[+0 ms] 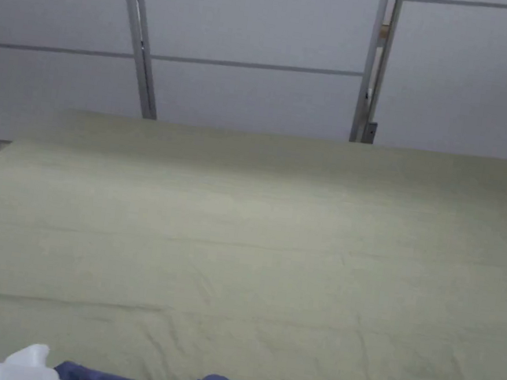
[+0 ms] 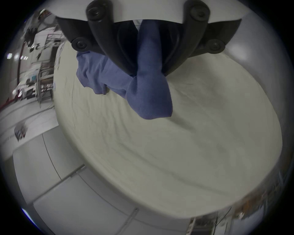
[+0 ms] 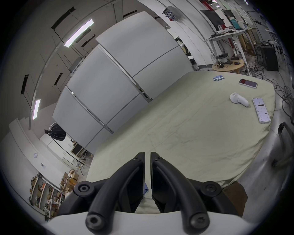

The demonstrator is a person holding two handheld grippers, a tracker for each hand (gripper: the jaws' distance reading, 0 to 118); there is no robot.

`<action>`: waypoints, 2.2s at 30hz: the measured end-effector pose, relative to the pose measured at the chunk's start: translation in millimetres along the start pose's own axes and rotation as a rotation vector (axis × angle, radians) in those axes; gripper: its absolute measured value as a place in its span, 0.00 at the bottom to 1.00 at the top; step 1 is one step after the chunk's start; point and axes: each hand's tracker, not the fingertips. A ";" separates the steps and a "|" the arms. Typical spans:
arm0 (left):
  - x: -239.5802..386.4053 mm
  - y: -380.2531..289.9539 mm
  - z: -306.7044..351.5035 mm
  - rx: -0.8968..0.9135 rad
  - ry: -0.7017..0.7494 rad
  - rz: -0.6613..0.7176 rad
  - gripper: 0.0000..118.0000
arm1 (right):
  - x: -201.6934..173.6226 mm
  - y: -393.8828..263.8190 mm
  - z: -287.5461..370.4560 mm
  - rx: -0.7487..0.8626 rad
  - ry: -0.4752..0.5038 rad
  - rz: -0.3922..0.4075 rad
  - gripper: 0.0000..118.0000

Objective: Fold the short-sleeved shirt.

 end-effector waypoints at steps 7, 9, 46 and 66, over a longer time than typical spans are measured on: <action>153.5 -23.8 -41.0 -0.068 -0.125 -0.187 0.13 | 3.7 3.0 4.6 0.009 0.036 0.014 0.07; 193.1 -43.3 -64.1 -0.057 -0.141 -0.252 0.13 | 8.5 5.8 13.4 0.032 0.017 0.039 0.07; 150.0 -105.0 -23.5 0.109 -0.337 -0.300 0.10 | -28.6 -26.1 -64.0 -0.223 0.056 0.363 0.07; 1.1 -80.6 -29.4 0.003 -0.387 0.004 0.83 | -94.3 -200.8 -343.3 -1.029 -0.061 0.783 0.06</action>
